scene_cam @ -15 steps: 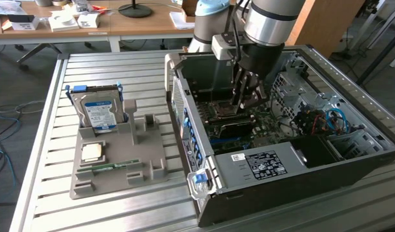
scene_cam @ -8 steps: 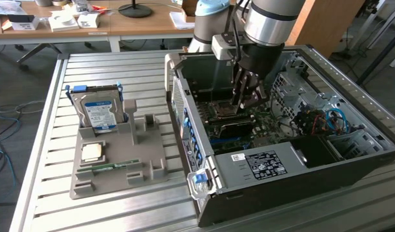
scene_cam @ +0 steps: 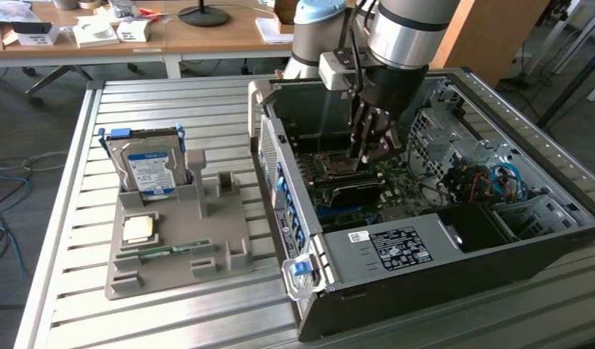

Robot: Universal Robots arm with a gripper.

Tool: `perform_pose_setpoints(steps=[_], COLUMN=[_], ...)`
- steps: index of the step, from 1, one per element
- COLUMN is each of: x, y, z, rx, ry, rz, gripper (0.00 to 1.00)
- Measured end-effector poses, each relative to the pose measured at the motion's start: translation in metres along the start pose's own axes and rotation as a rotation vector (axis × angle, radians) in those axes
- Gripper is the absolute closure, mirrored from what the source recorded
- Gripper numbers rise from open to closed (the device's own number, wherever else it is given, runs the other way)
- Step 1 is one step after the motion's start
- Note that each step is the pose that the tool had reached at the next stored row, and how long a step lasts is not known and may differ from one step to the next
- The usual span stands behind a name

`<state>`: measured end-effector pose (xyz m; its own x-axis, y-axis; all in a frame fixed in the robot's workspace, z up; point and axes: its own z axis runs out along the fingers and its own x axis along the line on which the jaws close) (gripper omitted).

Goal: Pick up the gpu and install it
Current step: 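Press down on the gpu until it lock into place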

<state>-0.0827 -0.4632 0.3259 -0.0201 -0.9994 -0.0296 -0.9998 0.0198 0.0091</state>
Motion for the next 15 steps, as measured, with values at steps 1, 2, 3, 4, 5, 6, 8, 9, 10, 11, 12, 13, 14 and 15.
perform_pose_setpoints(steps=[1,2,3,4,5,6,8,9,10,11,12,13,14,15], x=[0.0,0.0,0.0,0.0,0.0,0.0,0.0,0.0,0.0,0.0,0.0,0.0,0.0,0.0001], y=[0.0,0.0,0.0,0.0,0.0,0.0,0.0,0.0,0.0,0.0,0.0,0.0,0.0,0.0], z=[0.0,0.0,0.0,0.0,0.0,0.0,0.0,0.0,0.0,0.0,0.0,0.0002,0.0014,0.0032], rx=[0.0,0.0,0.0,0.0,0.0,0.0,0.0,0.0,0.0,0.0,0.0,0.0,0.0,0.0], ry=[0.0001,0.0,0.0001,0.0,0.0,0.0,0.0,0.0,0.0,0.0,0.0,-0.0001,-0.0007,-0.0011], rz=[0.0,0.0,0.0,0.0,0.0,0.0,0.0,0.0,0.0,0.0,0.0,0.0,0.0,0.0], gripper=[0.68,0.68,0.74,0.8,0.86,0.86,0.89,0.89,0.89,0.89,0.89,0.89,0.89,0.89])
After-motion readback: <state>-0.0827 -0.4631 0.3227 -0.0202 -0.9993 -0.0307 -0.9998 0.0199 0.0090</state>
